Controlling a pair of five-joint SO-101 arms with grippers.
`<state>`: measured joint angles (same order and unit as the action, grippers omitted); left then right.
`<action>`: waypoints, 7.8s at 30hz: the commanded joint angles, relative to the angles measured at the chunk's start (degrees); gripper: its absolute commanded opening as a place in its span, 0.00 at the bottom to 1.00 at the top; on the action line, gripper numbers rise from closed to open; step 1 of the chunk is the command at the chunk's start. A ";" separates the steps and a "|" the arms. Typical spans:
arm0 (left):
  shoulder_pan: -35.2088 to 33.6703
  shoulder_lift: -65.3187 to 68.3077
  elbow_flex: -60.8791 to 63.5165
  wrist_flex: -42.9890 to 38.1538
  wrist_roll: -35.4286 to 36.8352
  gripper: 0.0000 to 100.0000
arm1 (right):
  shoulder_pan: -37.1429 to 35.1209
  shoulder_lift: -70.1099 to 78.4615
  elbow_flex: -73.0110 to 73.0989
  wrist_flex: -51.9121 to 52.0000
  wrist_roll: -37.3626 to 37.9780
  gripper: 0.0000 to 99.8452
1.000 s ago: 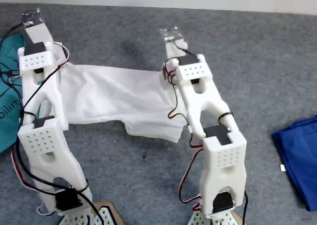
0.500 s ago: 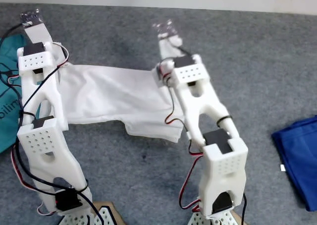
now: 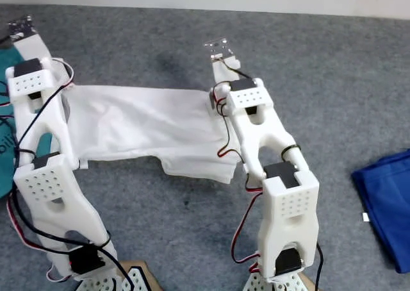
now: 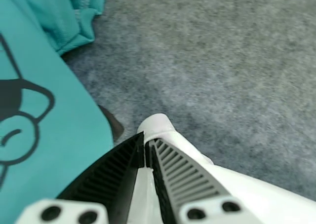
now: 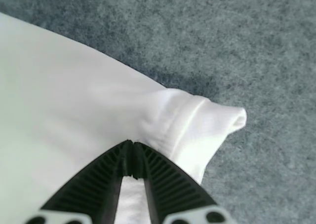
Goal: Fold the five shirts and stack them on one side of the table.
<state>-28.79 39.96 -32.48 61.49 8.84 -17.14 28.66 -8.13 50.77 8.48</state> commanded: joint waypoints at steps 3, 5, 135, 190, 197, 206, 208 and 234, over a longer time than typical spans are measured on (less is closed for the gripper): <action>-4.00 -0.57 -2.33 -0.97 0.09 0.01 | 1.10 -1.10 -0.13 -0.75 0.79 0.01; -4.88 -0.57 -2.33 -0.97 0.09 0.01 | 1.10 -1.10 -0.13 -0.66 0.79 0.01; 28.44 28.88 -37.32 7.47 7.91 0.26 | 6.64 -0.92 12.97 -30.81 -3.25 0.02; 26.59 21.41 -53.41 40.70 5.98 0.26 | -4.70 -44.79 60.70 -25.01 -7.82 0.16; 25.01 0.04 -17.80 39.82 5.71 0.26 | -4.70 -44.70 60.88 -24.84 -8.00 0.16; 22.46 -5.14 7.69 18.64 5.80 0.26 | -6.46 -44.70 61.23 -21.49 -8.26 0.16; 22.20 -4.97 9.89 15.03 5.80 0.26 | -7.25 -44.70 61.14 -20.53 -9.41 0.16; 19.65 -4.79 18.77 -2.64 5.80 0.26 | -2.42 -44.44 60.62 -24.31 -9.58 0.01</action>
<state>-8.57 36.88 -13.67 60.79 15.16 -20.48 -15.74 55.25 27.56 -0.75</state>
